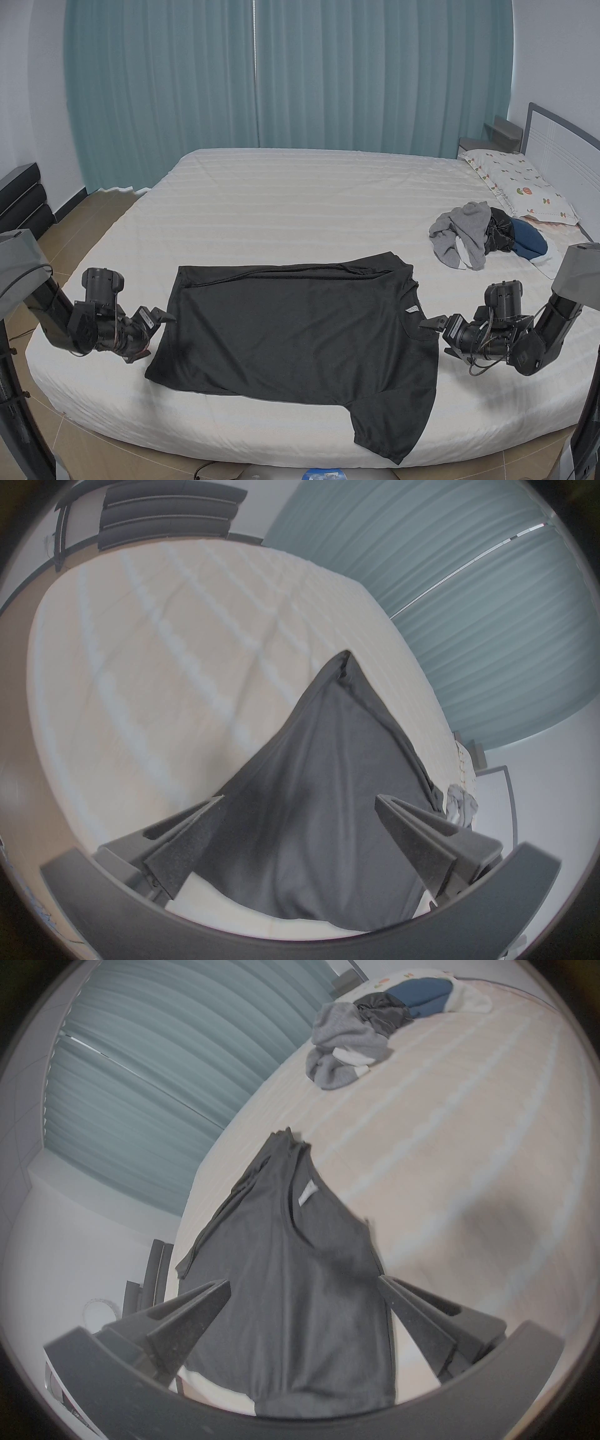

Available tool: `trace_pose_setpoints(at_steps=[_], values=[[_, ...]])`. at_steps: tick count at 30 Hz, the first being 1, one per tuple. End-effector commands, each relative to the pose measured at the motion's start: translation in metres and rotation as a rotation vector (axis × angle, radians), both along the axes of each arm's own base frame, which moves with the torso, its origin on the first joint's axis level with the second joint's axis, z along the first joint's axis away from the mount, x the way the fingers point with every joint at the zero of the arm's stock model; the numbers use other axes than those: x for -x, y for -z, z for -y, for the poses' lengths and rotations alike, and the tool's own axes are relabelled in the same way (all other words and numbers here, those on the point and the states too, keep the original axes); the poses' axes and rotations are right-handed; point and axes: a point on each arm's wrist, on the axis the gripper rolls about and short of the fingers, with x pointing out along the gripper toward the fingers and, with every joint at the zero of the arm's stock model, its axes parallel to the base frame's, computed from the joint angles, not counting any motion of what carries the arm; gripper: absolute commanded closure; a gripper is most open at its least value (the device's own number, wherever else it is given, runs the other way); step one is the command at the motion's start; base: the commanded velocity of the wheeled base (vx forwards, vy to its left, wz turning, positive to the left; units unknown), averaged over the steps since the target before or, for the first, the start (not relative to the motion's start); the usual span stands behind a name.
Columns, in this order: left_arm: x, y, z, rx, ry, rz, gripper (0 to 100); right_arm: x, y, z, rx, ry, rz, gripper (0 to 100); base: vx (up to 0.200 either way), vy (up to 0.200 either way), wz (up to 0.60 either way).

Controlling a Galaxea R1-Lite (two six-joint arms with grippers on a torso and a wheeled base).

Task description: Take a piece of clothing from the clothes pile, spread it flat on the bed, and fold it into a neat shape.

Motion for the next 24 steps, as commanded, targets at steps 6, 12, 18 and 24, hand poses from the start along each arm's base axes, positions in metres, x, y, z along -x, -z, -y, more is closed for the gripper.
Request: trace_pose_setpoints(at_steps=[6,12,18,24], values=[[0.046,0.003,-0.005,0.043,0.001,0.026,0,0.043,-0.008,-0.013,-0.068,-0.067,-0.055,0,0.0,0.0,0.0],[0.046,0.0,-0.006,0.077,-0.031,0.038,0,0.048,-0.005,-0.014,-0.062,-0.083,-0.07,0,0.0,0.033,0.0],[0.044,0.0,-0.012,0.11,-0.051,0.039,0,0.052,-0.004,-0.019,-0.057,-0.101,-0.079,0,0.0,0.2,0.0],[0.045,0.002,-0.012,0.107,-0.046,0.028,0,0.051,-0.001,-0.019,-0.05,-0.097,-0.09,0,0.0,0.167,0.0]])
